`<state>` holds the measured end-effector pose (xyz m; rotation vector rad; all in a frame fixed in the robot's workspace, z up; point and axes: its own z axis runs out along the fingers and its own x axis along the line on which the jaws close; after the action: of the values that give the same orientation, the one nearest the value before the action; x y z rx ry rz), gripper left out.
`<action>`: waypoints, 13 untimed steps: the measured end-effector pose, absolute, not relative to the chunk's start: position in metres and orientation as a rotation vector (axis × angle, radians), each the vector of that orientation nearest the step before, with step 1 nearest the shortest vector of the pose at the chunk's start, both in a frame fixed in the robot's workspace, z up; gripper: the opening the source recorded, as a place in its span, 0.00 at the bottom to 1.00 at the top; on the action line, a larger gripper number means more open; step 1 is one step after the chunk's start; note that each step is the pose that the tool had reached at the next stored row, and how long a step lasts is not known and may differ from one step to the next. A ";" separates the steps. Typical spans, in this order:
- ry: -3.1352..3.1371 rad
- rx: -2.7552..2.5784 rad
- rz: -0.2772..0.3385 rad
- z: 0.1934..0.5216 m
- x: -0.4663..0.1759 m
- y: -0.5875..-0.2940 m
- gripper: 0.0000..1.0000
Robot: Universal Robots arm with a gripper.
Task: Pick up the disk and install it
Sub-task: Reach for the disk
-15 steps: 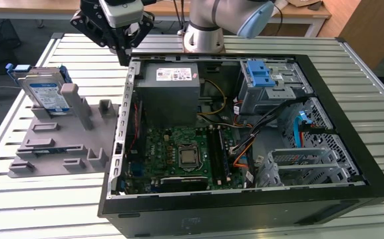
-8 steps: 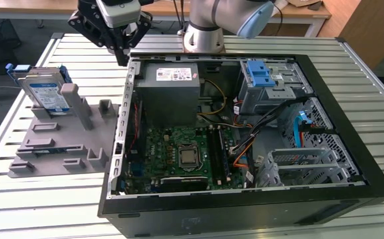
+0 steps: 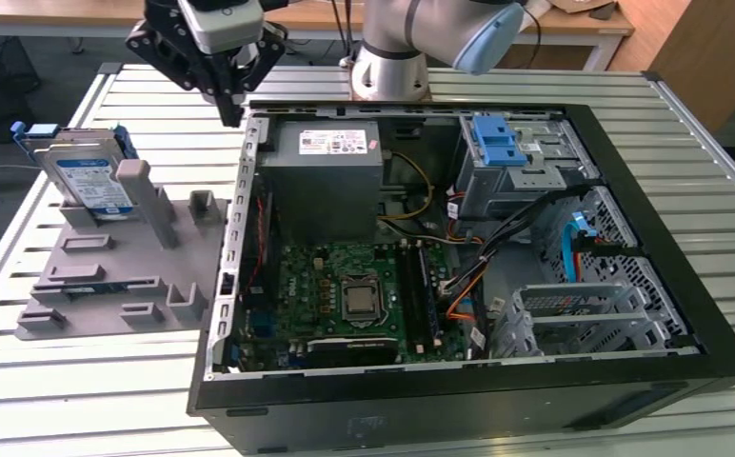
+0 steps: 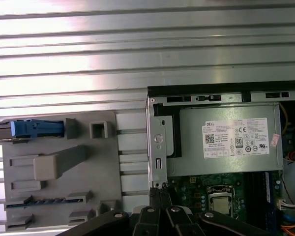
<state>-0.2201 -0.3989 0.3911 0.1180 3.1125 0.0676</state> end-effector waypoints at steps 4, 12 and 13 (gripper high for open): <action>3.113 0.118 0.068 0.391 -0.222 -0.399 0.11; 3.112 0.118 0.068 0.391 -0.225 -0.399 0.11; 3.112 0.118 0.068 0.391 -0.226 -0.399 0.11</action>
<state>-0.2258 -0.3989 0.3907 0.1180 3.1125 0.0677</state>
